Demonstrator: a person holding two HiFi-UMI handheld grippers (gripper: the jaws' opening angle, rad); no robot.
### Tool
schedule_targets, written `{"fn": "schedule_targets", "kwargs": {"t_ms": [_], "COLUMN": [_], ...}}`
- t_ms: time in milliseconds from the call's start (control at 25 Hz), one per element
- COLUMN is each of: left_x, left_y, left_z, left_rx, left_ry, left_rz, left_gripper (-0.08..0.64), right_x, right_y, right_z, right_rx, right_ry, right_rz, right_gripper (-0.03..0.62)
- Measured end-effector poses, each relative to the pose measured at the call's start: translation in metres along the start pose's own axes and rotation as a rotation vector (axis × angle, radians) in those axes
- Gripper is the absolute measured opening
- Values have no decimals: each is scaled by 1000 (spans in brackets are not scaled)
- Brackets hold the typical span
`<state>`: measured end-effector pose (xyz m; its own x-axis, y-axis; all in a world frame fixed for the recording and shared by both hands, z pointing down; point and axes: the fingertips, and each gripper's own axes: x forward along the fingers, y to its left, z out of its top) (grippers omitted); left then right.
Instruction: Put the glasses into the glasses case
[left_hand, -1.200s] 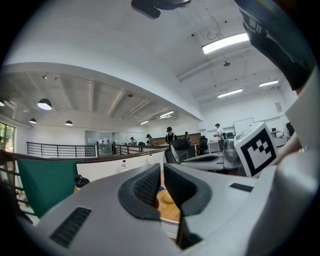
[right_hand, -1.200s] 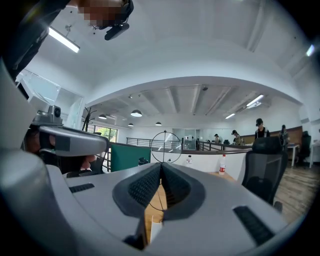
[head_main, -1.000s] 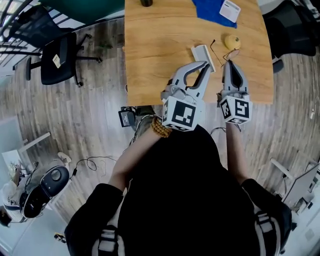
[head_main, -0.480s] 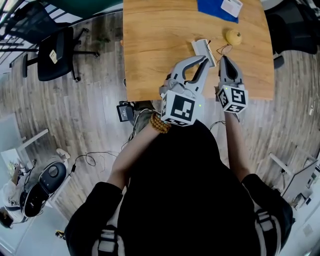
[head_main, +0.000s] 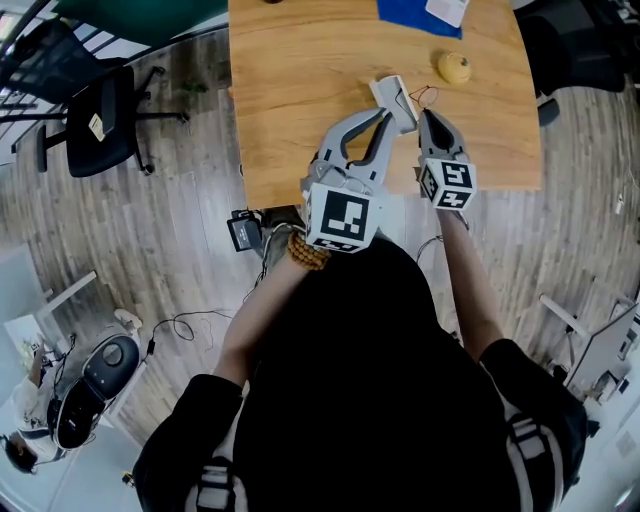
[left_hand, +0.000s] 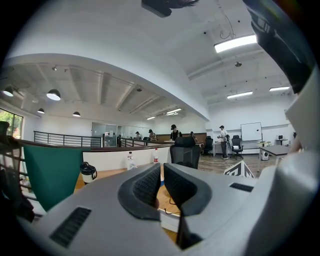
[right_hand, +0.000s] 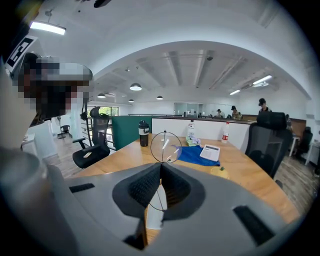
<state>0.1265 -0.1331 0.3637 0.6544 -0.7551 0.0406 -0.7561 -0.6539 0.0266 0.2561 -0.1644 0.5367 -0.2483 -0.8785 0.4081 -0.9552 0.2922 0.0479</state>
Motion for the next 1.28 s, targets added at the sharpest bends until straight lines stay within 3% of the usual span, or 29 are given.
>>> {"fn": "schedule_targets", "kwargs": {"t_ms": [400, 1280], "left_x": [2, 0], "left_y": [11, 21], "left_z": [-4, -8], "left_rx": [-13, -11], "left_ry": [14, 23], "left_rz": [31, 51], "left_gripper": [38, 38], "right_x": [25, 44], "right_y": [-8, -2], "right_z": [-37, -77], "right_rx": [65, 55], "right_ry": [112, 268], "right_rz": [34, 48], "right_gripper": [14, 14]}}
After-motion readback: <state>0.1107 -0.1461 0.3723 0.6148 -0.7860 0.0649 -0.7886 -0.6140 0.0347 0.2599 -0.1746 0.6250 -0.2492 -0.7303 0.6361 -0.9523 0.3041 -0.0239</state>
